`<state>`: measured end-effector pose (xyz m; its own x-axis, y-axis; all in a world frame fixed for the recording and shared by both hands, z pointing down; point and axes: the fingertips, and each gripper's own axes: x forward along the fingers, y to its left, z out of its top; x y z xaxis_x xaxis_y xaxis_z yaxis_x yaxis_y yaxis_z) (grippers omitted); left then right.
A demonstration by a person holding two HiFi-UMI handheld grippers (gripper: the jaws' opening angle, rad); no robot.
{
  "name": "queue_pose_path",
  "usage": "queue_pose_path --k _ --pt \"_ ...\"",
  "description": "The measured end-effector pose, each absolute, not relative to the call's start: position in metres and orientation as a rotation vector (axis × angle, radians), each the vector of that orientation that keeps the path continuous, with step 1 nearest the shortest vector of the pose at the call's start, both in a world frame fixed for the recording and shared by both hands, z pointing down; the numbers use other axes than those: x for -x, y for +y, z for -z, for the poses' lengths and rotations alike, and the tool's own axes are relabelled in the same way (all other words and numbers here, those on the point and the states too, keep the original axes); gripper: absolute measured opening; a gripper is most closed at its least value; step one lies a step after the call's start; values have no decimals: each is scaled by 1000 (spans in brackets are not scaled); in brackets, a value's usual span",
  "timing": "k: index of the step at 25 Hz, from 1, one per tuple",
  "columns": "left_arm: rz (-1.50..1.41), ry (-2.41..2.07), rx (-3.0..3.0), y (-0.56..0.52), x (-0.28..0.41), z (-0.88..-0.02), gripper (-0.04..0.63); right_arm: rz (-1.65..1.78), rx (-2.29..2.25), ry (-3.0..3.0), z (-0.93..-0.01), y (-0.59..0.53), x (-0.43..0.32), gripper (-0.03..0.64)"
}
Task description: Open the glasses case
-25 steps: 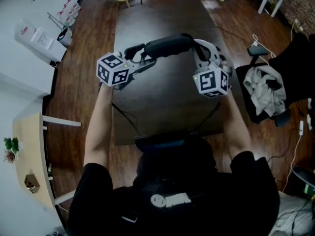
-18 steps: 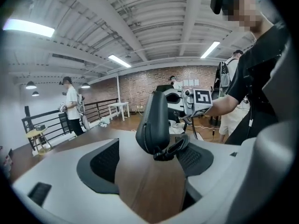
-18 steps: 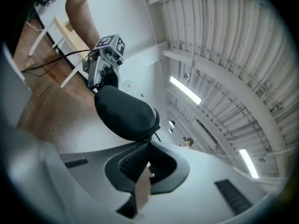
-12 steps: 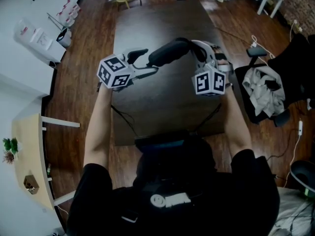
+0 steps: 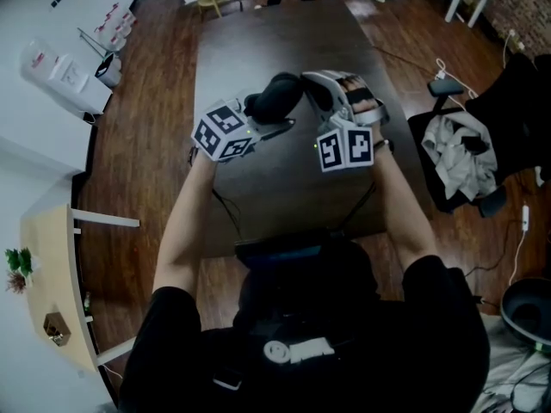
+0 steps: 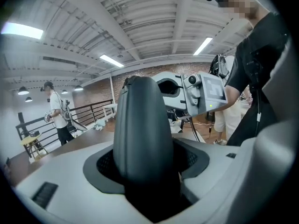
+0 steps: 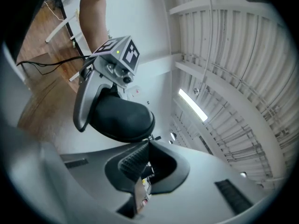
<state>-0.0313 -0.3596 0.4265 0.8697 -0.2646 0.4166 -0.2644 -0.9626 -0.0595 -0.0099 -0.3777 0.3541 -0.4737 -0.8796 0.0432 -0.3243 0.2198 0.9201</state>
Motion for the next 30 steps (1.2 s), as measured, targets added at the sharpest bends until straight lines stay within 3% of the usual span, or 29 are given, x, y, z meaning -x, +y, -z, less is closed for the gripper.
queue_pose_path --k 2,25,30 --pt "673 450 3072 -361 30 -429 291 1246 -1100 -1909 -352 -378 12 2" --pt "171 473 3357 -362 21 -395 285 1056 -1114 -2123 -386 -359 23 2" --pt "-159 487 3472 -369 27 -369 285 1049 -1039 -2158 -400 -346 43 2"
